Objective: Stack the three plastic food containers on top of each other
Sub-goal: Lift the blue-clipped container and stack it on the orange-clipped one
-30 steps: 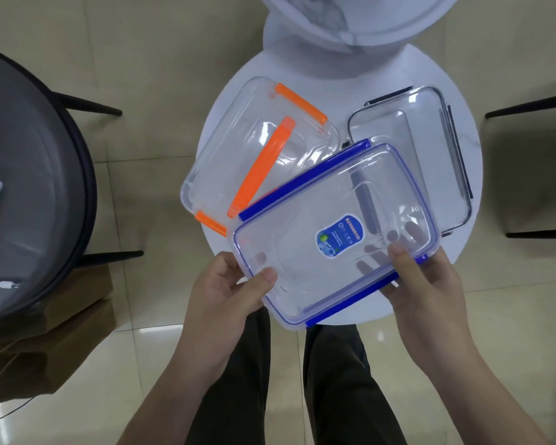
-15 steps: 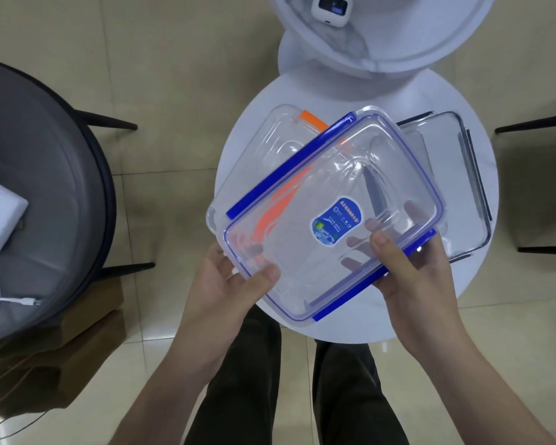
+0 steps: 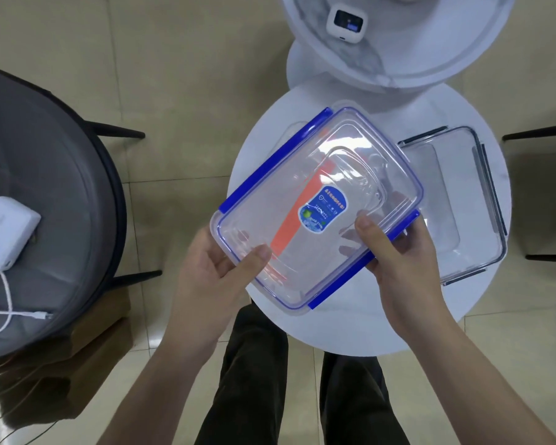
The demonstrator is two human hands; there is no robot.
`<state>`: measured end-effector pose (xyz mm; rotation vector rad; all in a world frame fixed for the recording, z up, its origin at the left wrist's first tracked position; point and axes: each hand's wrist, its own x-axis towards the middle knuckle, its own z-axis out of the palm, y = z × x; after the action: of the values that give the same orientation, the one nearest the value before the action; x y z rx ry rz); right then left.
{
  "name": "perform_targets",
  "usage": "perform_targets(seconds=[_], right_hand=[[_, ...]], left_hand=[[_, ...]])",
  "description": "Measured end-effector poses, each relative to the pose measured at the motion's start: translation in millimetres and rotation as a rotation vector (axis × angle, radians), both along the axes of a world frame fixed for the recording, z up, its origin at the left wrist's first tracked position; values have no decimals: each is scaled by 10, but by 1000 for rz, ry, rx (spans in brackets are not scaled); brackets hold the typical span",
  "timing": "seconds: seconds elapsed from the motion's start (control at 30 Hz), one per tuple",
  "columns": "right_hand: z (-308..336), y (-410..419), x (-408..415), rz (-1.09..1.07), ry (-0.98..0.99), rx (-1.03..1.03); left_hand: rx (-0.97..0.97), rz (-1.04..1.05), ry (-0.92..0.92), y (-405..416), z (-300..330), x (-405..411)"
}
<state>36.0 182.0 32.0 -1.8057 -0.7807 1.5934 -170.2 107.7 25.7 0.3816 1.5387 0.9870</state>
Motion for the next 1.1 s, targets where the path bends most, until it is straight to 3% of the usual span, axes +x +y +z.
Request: perform_targets(seconds=[0.2,0.67,0.87,1.1], right_hand=[[-52,45,-67,-18,-21,17],[-182,135,-64,24,-89,8],[-191,146,-45,58,-124,-2],[-171,202,-12,75,-110,-33]], left_hand=[[-45,-34,109,-34,-72,-13],[-87,-85,179,-28,-157,-40],[-113,-176,341,107,-115,-49],[-1,-229,472,477,-181,54]])
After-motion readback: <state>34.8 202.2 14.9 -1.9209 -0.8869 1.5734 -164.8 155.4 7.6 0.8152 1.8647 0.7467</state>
